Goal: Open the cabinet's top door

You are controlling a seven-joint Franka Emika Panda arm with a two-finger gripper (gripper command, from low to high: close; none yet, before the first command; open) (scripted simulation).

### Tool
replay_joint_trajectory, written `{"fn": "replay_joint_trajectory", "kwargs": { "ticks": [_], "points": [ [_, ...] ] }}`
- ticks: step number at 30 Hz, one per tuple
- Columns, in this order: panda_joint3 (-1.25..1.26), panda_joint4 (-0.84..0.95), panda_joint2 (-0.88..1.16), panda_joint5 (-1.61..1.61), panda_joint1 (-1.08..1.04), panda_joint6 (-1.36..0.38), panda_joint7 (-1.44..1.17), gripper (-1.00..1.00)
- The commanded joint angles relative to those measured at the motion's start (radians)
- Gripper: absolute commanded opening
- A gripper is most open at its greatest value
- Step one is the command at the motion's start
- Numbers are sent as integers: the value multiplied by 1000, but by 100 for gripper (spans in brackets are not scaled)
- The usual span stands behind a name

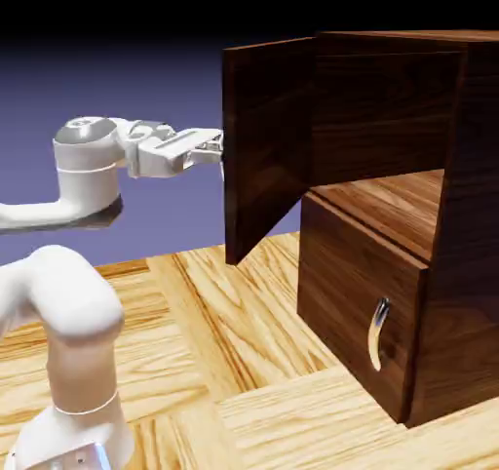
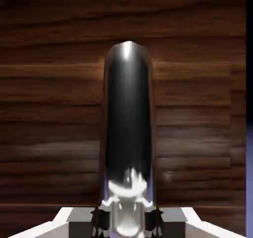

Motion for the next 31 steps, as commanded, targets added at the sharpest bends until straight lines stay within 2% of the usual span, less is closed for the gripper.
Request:
{"fn": "replay_joint_trajectory", "kwargs": {
  "ticks": [1,10,19,30,31],
  "points": [
    [36,16,13,34,-2,-34,2,-100],
    [363,256,166,305,-135,-352,31,-100],
    [630,582,269,472,-425,-640,35,-100],
    [855,981,268,577,-807,-930,-20,-100],
    [855,981,268,577,-807,-930,-20,100]
  ]
}}
